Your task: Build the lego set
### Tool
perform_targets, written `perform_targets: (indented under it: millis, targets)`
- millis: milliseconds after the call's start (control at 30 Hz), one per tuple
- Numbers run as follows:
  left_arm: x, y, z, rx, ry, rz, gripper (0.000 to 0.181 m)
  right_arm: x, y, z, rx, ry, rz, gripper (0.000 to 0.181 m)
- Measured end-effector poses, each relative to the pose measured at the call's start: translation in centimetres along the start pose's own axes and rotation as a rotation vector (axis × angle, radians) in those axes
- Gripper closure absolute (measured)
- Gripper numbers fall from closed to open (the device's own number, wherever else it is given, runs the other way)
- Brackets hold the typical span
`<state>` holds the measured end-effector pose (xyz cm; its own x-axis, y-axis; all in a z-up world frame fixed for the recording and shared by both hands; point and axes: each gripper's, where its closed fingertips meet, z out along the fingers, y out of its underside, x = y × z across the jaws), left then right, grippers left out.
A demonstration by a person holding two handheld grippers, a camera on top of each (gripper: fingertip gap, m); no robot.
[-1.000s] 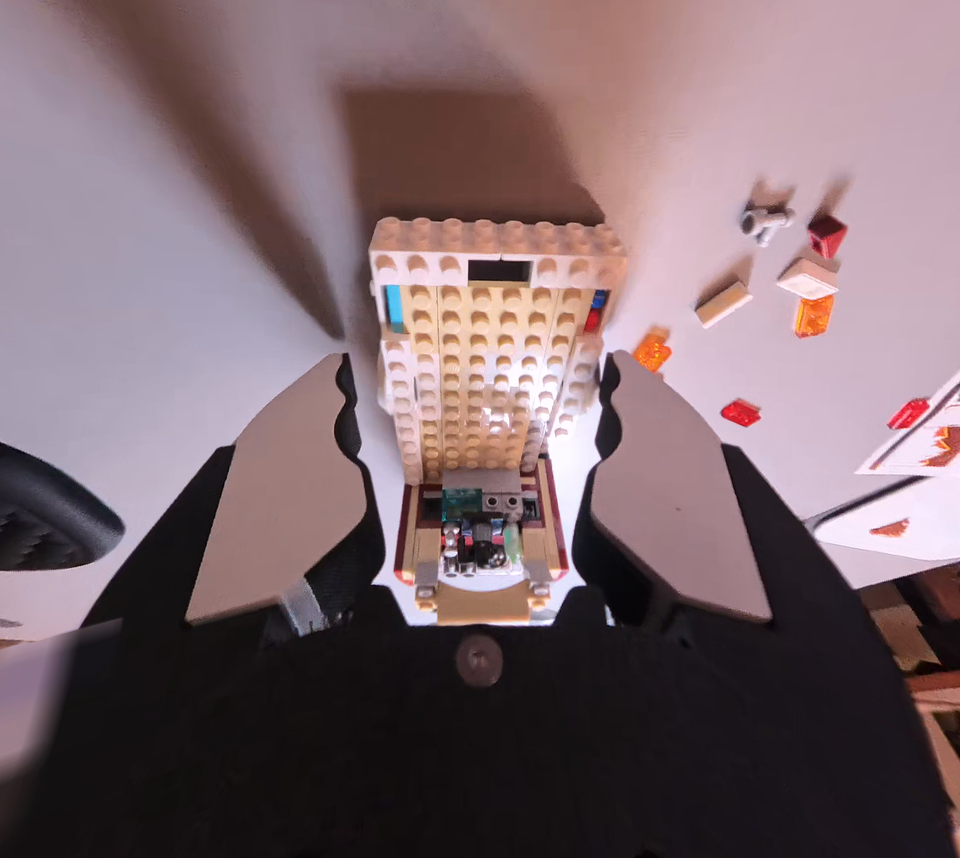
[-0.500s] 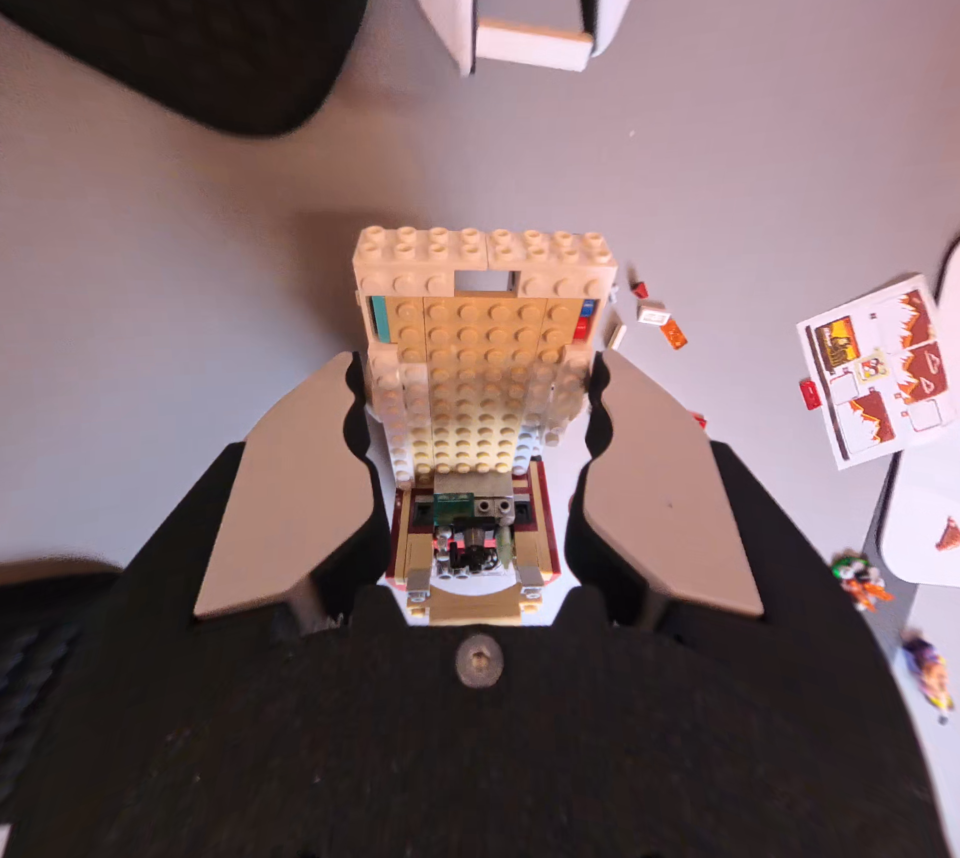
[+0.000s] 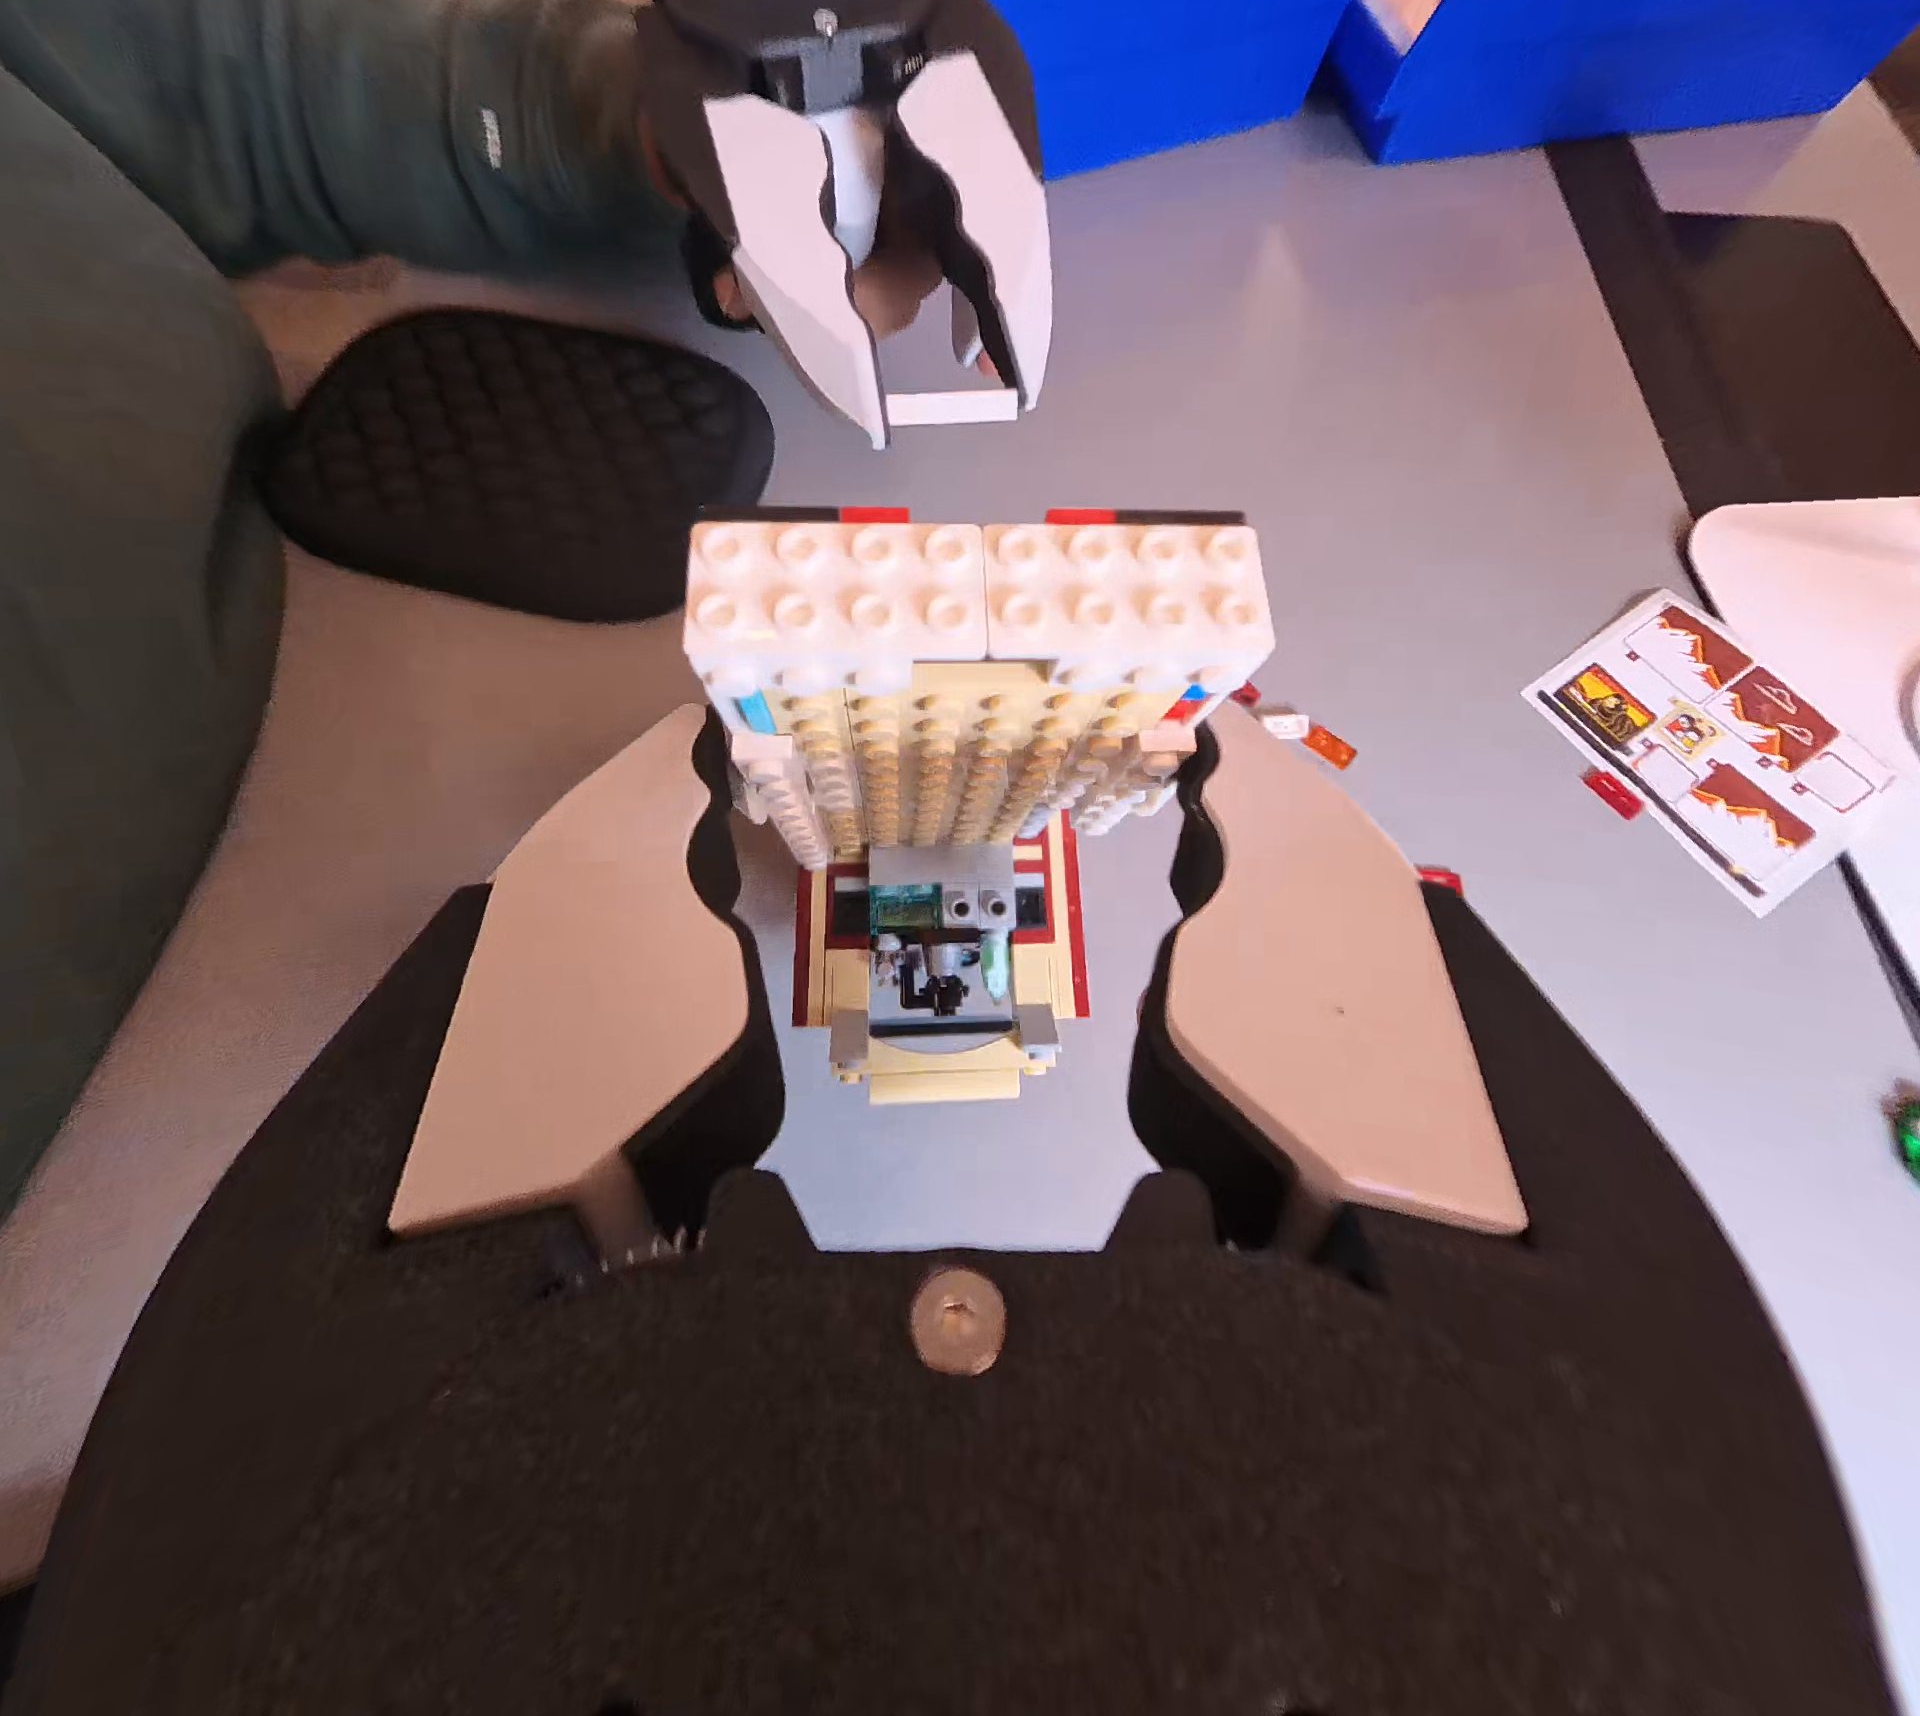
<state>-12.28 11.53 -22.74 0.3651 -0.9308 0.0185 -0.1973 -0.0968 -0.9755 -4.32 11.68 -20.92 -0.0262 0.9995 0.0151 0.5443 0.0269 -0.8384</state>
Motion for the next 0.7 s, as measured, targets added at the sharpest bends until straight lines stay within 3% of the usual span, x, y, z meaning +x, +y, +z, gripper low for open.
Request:
perform_targets:
  millis: [300, 700]
  targets:
    - [1.3, -0.8, 0.7, 0.026, 0.041, -0.021, 0.147, -2.7, -0.1, -0.6, 0.085, 0.014, 0.007, 0.098]
    - [4.8, -7.1, 2.7, 0.053, 0.107, 0.128, 0.147, -4.0, 0.4, -1.5, 0.173, 0.043, 0.022, 0.098]
